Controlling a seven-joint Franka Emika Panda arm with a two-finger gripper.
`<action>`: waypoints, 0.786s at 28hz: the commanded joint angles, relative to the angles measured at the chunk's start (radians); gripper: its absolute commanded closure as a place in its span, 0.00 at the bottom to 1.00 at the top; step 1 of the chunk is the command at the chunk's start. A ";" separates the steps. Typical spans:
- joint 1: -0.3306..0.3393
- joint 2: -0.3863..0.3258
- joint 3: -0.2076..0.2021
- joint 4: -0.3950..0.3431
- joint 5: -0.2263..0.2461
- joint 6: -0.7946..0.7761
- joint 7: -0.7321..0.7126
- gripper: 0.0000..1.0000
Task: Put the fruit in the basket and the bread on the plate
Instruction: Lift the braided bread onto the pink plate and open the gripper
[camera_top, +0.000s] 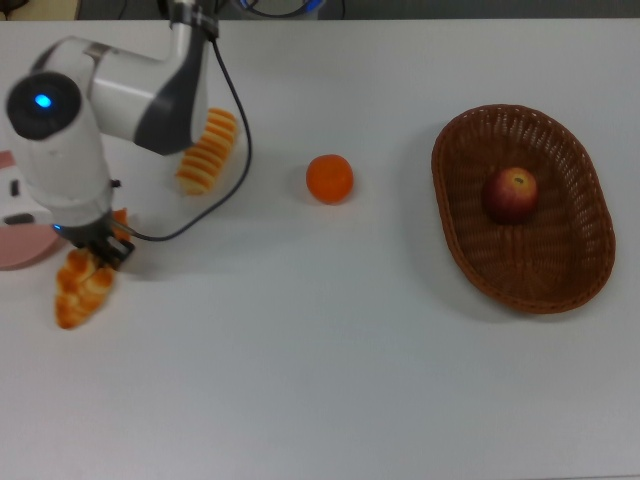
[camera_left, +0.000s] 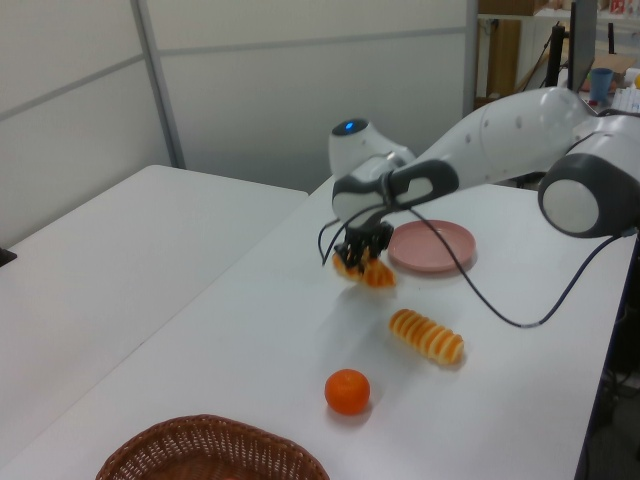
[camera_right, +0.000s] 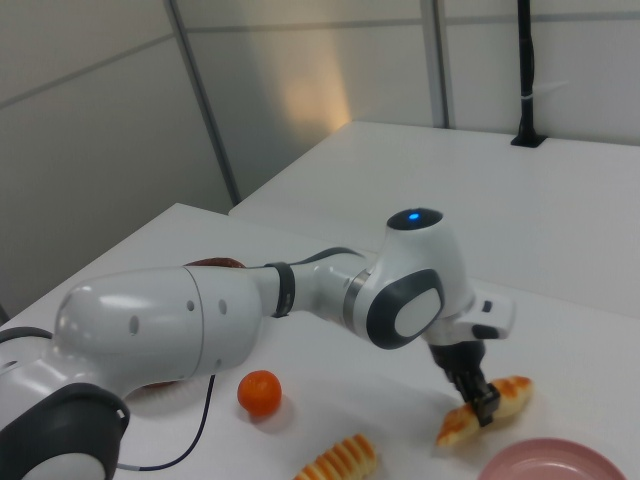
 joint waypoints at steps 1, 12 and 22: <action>-0.038 -0.086 -0.002 -0.027 0.057 0.007 -0.027 1.00; -0.182 -0.140 -0.008 -0.038 0.123 -0.028 -0.188 1.00; -0.245 -0.050 -0.008 -0.069 0.086 -0.020 -0.308 0.75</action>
